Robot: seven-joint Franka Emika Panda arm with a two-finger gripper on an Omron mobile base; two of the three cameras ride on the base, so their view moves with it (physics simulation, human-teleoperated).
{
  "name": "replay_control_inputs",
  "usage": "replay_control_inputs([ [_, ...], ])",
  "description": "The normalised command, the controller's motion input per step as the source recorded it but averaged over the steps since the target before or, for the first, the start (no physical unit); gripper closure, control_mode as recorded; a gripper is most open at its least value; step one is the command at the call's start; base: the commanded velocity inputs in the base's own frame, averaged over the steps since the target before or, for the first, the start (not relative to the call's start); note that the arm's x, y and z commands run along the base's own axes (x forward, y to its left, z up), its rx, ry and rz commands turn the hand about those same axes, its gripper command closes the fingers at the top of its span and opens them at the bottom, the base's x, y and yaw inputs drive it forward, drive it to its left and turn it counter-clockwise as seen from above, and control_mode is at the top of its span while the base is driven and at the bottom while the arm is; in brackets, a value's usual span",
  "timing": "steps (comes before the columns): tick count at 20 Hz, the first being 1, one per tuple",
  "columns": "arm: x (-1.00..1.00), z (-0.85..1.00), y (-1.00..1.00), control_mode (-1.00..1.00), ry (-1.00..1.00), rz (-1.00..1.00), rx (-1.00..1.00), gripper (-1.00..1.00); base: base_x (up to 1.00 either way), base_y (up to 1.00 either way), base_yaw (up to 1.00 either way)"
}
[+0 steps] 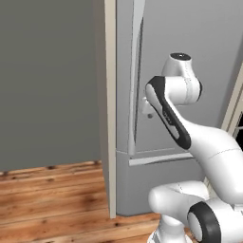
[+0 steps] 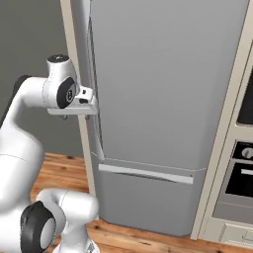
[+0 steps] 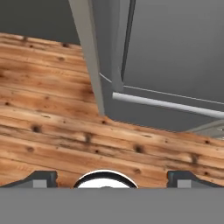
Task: Open the fridge, remove the pear, onion, and shrimp, and place them on any counter.
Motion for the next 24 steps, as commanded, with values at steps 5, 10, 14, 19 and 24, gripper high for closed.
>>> replay_control_inputs([
  [5, -0.22, 0.01, 0.01, -1.0, -0.56, 0.0, 0.0, -1.0, 0.0, 0.0, 0.0],
  [10, 0.04, 0.01, 0.0, -1.0, -0.45, 0.0, 0.0, -1.0, 0.0, 0.0, 0.0],
  [14, 0.02, 0.12, 0.04, -1.0, -0.41, 0.0, 0.0, -1.0, 0.0, 0.0, 0.0],
  [19, 0.03, 0.53, 0.06, -1.0, -0.23, 0.0, 0.06, -1.0, 0.0, 0.0, 0.0],
  [24, 0.41, 0.75, 0.01, -1.0, -0.03, 0.01, 0.12, -1.0, 0.0, 0.0, 0.0],
])
